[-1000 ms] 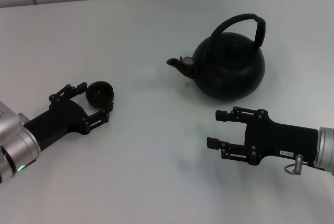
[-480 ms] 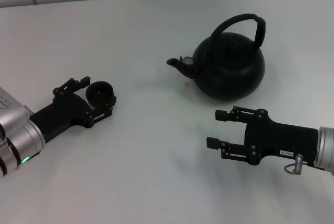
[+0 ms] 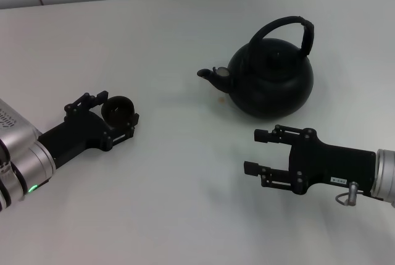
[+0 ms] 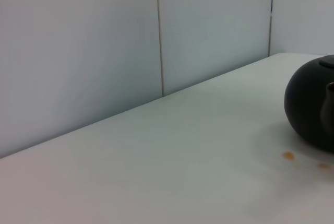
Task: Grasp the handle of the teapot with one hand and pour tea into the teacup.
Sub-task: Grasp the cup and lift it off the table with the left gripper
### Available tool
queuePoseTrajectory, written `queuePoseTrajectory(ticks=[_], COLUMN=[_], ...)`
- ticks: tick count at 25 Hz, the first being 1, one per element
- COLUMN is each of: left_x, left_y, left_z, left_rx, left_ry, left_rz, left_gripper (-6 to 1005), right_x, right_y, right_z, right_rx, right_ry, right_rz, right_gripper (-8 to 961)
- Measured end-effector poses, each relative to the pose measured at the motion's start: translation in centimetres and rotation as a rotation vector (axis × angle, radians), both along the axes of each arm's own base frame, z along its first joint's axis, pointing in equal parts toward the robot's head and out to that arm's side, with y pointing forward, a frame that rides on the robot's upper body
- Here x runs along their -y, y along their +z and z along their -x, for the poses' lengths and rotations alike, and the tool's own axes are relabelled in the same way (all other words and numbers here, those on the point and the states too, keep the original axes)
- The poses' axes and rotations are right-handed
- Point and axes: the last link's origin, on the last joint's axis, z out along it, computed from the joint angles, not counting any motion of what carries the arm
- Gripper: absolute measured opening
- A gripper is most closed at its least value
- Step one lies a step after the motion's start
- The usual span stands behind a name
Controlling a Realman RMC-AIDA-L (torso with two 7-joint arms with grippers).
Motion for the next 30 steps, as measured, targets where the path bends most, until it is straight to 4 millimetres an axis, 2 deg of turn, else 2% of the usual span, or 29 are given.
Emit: queuePoseTrajectory(ticks=[20,24,30], left_x=[0.0,0.0,0.1], left_y=[-0.1,-0.1,0.2], left_z=[0.1,-0.1,-1.5], left_rx=[-0.013,0.007,0.08], left_ry=[0.005,0.0,-0.057], left_rz=[0.005,0.008,0.031], left_gripper=[799,687,687], right_x=[0.0,0.0,0.0], right_y=[0.1,0.1,0.1], right_z=[0.0,0.0,0.0], right_rx=[-0.004,-0.005,-0.005], right_ry=[-0.005,-0.006,-0.006], right_rz=[-0.008,-0.009,-0.009], right_gripper=[692,692,692])
